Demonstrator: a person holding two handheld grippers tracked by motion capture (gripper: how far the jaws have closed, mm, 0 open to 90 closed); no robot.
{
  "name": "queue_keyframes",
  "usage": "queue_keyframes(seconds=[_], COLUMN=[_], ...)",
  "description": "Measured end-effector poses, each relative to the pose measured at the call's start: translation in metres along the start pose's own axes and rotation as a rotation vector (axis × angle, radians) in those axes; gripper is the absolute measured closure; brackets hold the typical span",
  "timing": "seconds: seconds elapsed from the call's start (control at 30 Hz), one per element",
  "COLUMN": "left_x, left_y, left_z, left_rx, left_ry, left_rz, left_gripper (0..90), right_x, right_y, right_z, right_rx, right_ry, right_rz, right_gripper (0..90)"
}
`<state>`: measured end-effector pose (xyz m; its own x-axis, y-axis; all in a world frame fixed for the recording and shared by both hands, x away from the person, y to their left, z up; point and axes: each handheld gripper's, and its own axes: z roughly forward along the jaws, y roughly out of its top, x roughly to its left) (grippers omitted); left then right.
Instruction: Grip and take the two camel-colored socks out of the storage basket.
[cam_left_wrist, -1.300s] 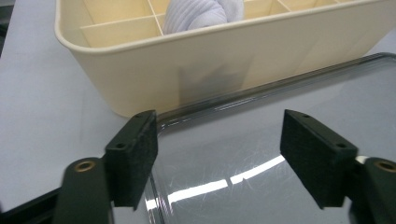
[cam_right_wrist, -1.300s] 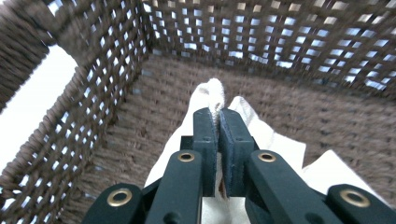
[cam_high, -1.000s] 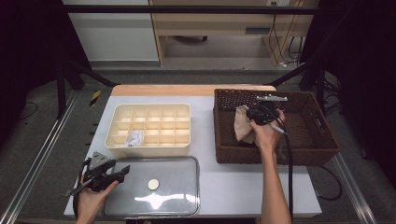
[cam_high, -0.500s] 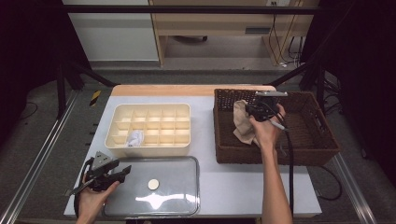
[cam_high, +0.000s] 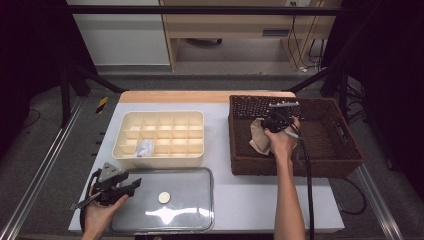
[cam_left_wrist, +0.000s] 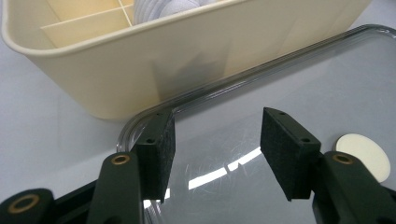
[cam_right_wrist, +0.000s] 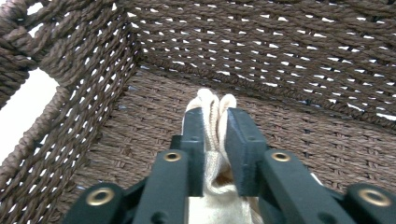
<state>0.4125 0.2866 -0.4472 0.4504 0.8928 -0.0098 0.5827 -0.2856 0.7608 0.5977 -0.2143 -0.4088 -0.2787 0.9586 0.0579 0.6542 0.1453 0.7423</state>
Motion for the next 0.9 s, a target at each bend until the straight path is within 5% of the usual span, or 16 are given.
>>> queue_keyframes(seconds=[0.17, 0.5, 0.7, 0.9], left_x=[0.000, -0.001, -0.001, 0.000], left_y=[0.000, 0.001, 0.000, 0.000], left_z=[0.000, 0.001, 0.000, 0.000], left_rx=[0.002, 0.006, 0.004, 0.003], left_ry=[-0.003, -0.005, -0.004, -0.005], left_rz=[0.005, 0.008, 0.006, 0.003], left_gripper=[45.2, 45.2, 45.3, 45.2], right_x=[-0.001, -0.001, 0.004, 0.007], right_y=[0.000, -0.002, -0.007, -0.006], right_z=[-0.004, -0.015, -0.005, -0.005], right_rx=[-0.011, -0.013, 0.073, 0.069], right_ry=[-0.001, 0.037, 0.019, 0.030], right_rz=[-0.002, -0.009, -0.028, -0.034], right_gripper=[65.6, 63.1, 80.1, 87.2])
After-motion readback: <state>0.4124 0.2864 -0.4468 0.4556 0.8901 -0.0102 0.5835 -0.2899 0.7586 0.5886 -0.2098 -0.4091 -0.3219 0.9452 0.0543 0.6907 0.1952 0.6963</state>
